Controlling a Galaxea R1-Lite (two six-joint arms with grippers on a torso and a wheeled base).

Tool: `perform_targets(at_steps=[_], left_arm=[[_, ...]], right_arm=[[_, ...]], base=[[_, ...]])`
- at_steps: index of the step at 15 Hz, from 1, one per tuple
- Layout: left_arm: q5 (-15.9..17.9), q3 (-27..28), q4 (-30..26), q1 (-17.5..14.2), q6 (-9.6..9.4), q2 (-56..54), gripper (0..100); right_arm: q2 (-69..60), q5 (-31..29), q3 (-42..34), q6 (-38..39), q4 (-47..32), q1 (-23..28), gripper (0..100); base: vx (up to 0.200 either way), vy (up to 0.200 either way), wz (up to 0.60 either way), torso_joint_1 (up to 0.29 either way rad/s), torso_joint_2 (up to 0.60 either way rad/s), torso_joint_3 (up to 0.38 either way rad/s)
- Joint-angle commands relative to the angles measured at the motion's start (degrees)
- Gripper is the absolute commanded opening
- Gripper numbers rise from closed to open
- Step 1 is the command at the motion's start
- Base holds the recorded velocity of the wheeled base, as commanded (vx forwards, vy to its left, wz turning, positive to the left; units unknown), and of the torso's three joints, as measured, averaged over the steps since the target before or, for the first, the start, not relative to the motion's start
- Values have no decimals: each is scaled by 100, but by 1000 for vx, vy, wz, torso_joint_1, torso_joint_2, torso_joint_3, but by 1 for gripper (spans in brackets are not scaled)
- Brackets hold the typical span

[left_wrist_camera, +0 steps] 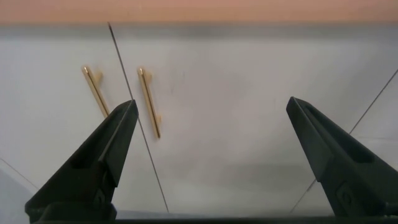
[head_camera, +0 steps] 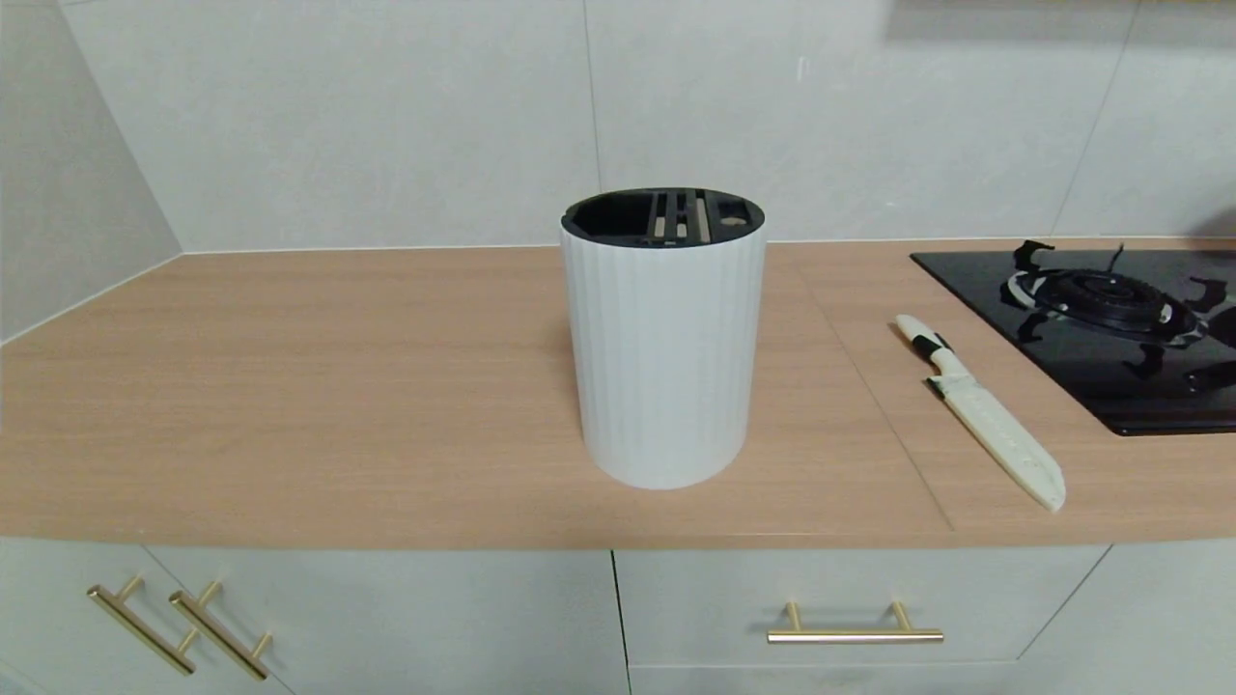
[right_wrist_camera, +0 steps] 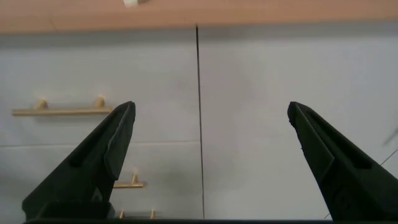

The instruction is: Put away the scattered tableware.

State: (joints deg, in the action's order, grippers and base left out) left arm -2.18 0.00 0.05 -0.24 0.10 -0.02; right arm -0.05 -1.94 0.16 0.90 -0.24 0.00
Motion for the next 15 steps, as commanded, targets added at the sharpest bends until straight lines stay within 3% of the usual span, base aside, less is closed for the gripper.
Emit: perform_targets(at_steps=[1,15], left_arm=[[-2,0,4,-2,-1,2,100],[-2,0,4,-2,-1,2,100]], right_arm=[[5,0,-7,-2,-2,0,100],[5,0,2,-2,-2,0,100]], base=[[0,0,0,188,-476,-295],[0,0,0,228,-523,-293]])
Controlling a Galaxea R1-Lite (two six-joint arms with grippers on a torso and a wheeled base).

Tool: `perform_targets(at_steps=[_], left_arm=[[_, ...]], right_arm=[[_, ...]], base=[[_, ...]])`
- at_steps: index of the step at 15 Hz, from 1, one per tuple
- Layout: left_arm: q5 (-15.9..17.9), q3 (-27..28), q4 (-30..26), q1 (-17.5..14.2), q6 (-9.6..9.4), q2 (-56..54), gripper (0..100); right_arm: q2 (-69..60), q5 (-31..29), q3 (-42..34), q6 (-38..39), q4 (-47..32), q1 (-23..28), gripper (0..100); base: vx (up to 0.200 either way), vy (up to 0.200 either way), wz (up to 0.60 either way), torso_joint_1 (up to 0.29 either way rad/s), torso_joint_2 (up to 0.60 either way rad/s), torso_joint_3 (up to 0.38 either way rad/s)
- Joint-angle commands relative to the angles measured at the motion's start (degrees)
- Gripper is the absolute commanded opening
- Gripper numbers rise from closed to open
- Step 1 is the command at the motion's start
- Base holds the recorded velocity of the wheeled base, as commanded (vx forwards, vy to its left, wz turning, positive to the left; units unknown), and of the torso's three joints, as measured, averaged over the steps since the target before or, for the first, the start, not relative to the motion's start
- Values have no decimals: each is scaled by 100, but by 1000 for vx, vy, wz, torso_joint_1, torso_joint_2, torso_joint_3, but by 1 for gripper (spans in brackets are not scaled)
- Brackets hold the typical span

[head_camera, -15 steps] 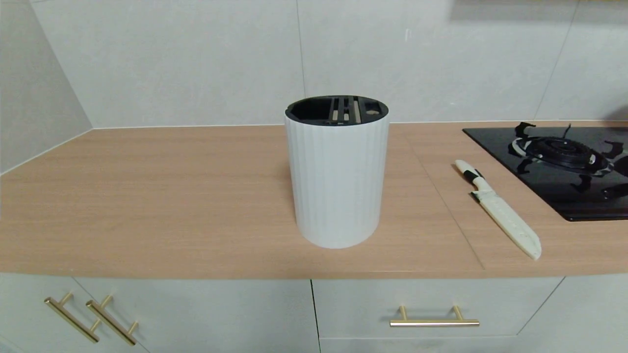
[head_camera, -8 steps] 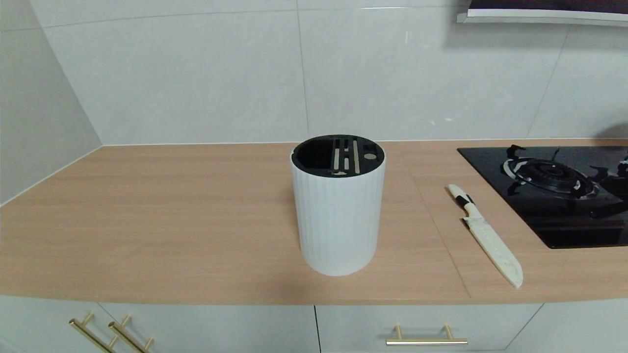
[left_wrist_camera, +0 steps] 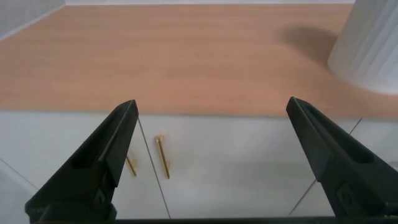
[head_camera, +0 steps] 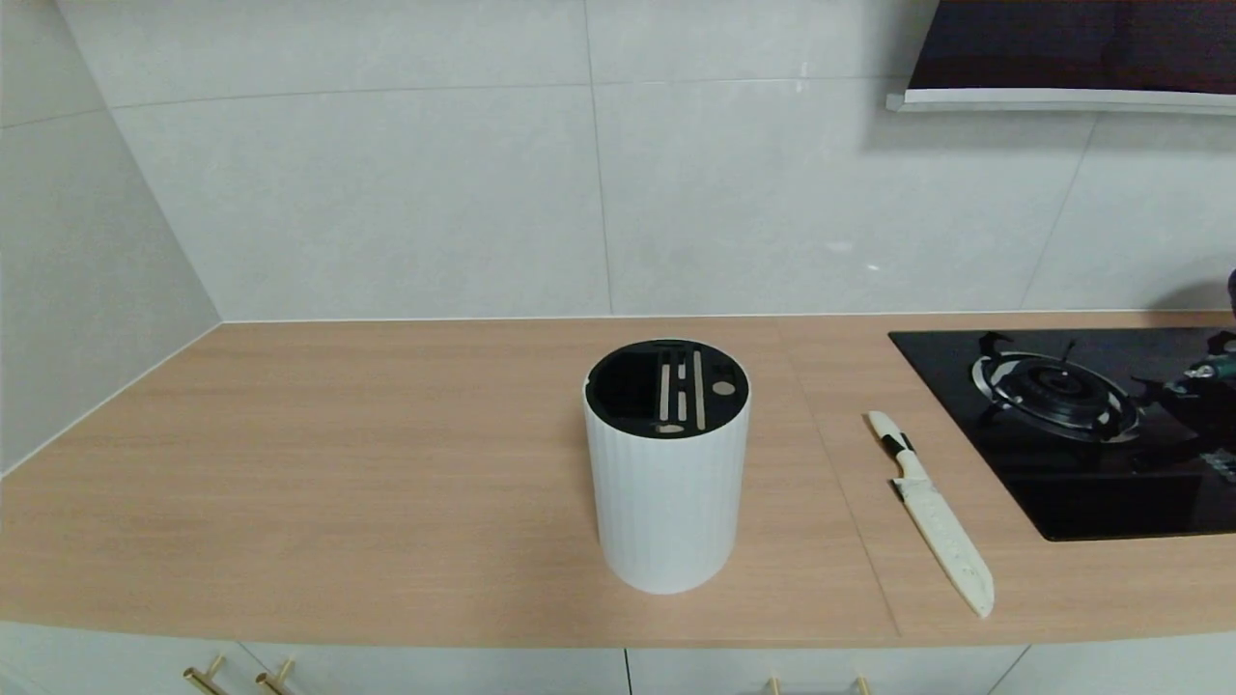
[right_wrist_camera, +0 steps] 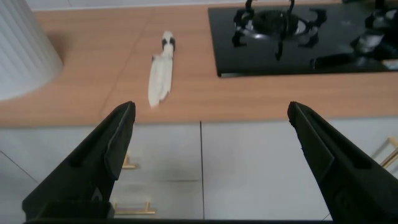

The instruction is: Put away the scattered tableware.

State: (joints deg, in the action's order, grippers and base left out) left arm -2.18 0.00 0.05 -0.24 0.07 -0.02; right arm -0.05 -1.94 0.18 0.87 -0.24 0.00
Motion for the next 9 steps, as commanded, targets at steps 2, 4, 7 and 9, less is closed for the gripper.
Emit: perform_targets(at_steps=[2,4,7,9], left_arm=[[-2,0,4,-2,1,2,100],[-2,0,4,-2,1,2,100],[-2,0,4,-2,1,2,100],[-2,0,4,-2,1,2,100]], right_arm=[[14,0,-1,1,-2,0,100],[5,0,-1,1,-2,0,100],[5,0,-9,1,-2,0,100],[5,0,-1,1,-2,0,100]], base=[[0,0,0,271,-586,-315],[0,0,0,271,-596,-317],[0,0,0,235,-494,-258],[0,0,0,210,-398,-208]])
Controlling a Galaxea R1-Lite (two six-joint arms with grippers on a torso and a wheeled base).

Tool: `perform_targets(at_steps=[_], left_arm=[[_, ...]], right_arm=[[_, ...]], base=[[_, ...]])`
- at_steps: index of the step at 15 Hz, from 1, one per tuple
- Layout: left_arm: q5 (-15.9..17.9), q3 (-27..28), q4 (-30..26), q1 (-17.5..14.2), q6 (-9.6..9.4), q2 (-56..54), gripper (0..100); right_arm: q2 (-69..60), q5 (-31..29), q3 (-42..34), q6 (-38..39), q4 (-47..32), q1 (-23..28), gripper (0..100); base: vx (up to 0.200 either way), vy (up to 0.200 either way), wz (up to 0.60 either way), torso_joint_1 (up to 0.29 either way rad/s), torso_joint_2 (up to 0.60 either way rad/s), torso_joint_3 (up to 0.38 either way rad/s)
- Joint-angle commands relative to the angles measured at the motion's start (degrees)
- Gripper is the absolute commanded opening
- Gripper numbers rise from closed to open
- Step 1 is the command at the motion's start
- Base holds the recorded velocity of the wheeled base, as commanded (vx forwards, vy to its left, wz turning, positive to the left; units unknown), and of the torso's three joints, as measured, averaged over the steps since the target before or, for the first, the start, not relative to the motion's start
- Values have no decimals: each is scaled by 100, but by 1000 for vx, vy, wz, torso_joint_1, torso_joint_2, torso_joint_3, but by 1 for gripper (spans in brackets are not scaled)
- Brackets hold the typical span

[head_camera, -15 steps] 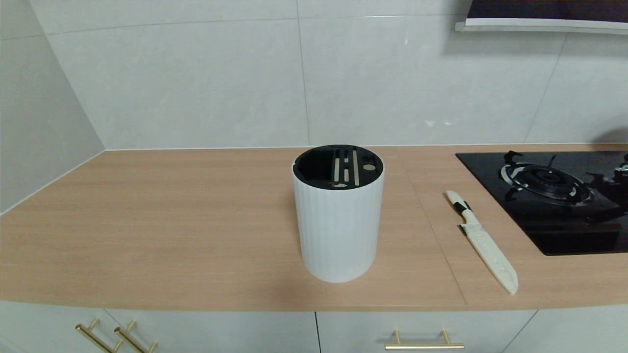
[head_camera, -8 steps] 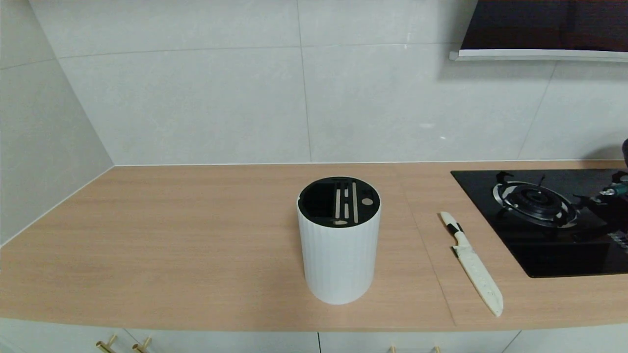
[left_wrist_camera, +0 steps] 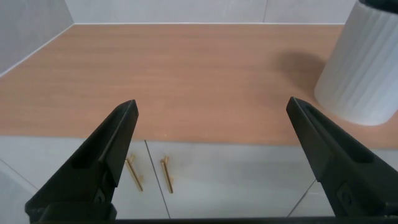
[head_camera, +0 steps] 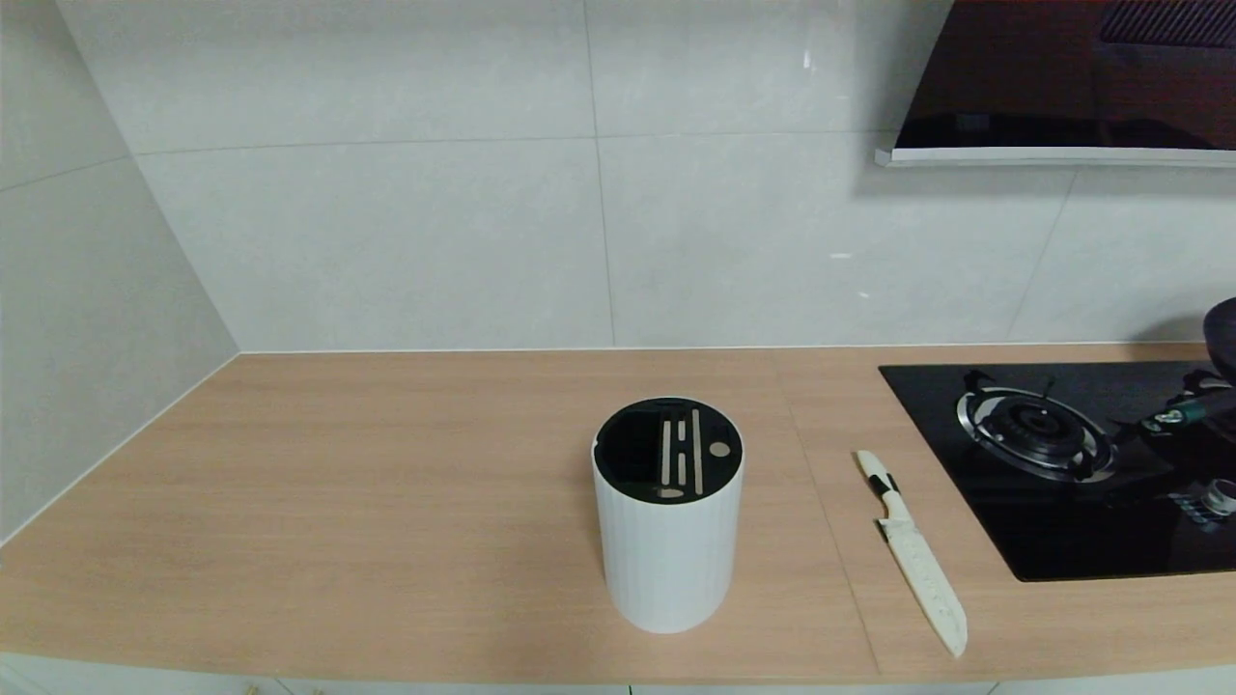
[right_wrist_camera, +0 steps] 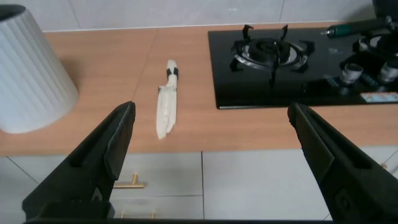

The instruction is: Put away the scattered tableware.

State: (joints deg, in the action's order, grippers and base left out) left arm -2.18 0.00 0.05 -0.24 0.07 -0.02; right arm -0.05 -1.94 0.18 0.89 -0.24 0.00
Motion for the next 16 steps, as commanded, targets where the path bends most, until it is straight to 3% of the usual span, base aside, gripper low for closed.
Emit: perform_targets(at_steps=[1,11,16], left_arm=[[-2,0,4,-2,1,2,100],[-2,0,-5,-2,1,2,100],[-2,0,4,-2,1,2,100]], right_arm=[[5,0,-1,-1,-2,0,100],[14,9,-1,-19,-2,0,100],[14,27,-1,-441,-2,0,100]], base=[[0,0,0,193,-378,-198],[0,0,0,24,-55,-27],[0,0,0,0,0,0]])
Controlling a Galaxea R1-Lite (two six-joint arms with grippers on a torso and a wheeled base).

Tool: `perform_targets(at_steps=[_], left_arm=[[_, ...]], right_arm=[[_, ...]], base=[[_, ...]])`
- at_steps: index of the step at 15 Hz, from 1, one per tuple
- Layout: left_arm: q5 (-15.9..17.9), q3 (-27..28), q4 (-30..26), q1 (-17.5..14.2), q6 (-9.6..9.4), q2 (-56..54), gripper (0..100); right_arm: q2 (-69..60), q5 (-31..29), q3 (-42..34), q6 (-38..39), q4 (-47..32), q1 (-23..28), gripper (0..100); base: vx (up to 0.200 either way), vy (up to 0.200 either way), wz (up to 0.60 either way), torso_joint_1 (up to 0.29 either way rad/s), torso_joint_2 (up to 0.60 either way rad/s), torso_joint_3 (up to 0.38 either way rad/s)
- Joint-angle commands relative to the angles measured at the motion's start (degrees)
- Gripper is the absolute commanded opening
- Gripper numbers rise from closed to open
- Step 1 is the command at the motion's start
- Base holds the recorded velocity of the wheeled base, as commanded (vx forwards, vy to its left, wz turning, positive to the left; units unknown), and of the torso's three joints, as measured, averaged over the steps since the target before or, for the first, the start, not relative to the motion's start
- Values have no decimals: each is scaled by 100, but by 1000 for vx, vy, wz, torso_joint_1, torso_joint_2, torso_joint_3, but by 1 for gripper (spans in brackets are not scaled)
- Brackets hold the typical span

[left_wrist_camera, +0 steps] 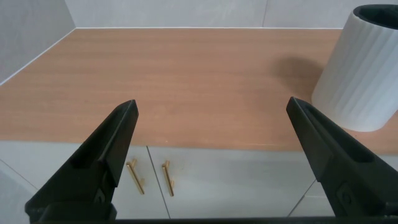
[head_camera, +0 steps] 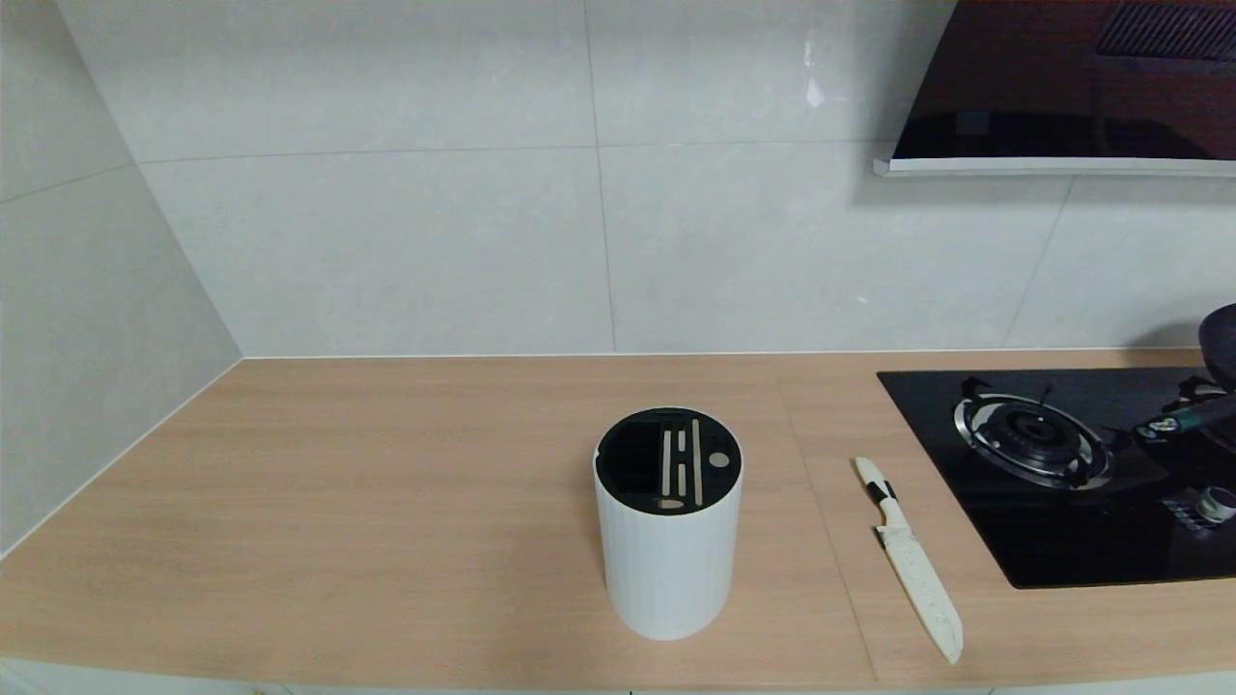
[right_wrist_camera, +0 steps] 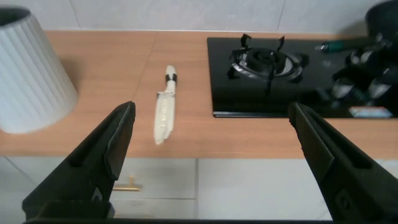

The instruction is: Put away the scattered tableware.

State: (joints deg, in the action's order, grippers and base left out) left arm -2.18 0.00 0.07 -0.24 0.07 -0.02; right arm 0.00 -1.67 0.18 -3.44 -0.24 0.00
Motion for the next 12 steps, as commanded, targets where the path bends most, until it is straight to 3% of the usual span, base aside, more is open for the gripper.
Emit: perform_targets(at_steps=[1,2,4,5,9,12], left_arm=[[-2,0,1,-2,1,2,100],[-2,0,1,-2,1,2,100],[-2,0,-7,-2,1,2,100],[-2,0,1,-2,1,2,100],[-2,0,1,-2,1,2,100],[-2,0,1,-2,1,2,100]], right_arm=[[9,0,-1,-8,7,0,100],[9,0,-1,-8,-2,0,100],[439,316,1036,361,33,-141,100],[677,396,1159,388,33,-211,100],[3032,545,1660,405,68,-352,100],[5221,527,1924,423,728,-1063,100]], base=[[0,0,0,0,0,0],[0,0,0,0,0,0],[0,0,0,0,0,0],[0,0,0,0,0,0],[0,0,0,0,0,0],[0,0,0,0,0,0]])
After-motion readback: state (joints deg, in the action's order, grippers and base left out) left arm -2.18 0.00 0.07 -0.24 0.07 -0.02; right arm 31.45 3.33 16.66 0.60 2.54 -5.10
